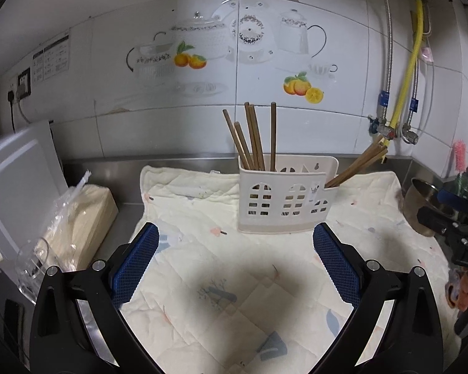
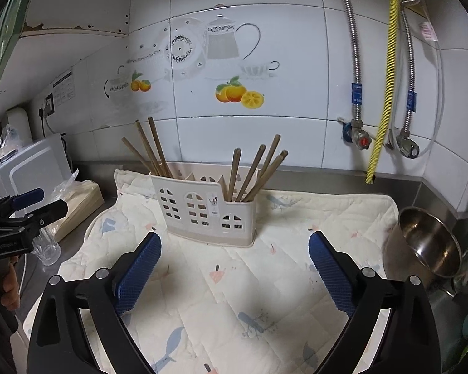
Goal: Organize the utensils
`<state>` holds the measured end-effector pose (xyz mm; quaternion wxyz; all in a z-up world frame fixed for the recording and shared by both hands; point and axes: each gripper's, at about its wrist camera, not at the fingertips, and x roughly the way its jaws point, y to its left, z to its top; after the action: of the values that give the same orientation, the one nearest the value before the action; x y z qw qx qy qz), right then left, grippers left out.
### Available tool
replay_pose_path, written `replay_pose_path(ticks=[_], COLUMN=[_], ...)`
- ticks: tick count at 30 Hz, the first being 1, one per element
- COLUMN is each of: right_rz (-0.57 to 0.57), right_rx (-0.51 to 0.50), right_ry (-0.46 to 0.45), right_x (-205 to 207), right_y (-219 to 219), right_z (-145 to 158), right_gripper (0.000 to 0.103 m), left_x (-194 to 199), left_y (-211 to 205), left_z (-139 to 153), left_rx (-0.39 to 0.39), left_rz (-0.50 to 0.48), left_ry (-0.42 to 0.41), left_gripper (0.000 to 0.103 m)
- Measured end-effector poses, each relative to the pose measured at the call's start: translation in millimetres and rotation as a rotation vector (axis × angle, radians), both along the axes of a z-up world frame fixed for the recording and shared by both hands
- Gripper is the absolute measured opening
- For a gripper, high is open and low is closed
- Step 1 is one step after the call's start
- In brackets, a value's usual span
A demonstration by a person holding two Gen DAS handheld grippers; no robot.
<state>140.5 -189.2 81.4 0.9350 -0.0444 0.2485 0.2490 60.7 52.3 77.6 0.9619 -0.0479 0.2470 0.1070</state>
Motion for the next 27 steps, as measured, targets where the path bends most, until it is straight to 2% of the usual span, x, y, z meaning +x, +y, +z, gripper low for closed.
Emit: replay_pose_path(ticks=[6, 13, 27], right_rz=[-0.03, -0.033, -0.048], right_rx=[0.002, 0.008, -0.007], right_ry=[0.011, 0.048, 0.04], right_x=[-13, -18, -31], right_y=[-3, -6, -9], right_z=[-11, -22, -24], right_gripper=[0.093, 0.093, 0.093], left_x=[-10, -16, -29], left_y=[5, 12, 9], left_z=[-5, -13, -20], left_rx=[-0.044, -0.05, -0.028], left_rz=[-0.008, 0.013, -0.001], left_ry=[-0.003, 0.018, 0.036], left_gripper=[0.098, 0.098, 0.098])
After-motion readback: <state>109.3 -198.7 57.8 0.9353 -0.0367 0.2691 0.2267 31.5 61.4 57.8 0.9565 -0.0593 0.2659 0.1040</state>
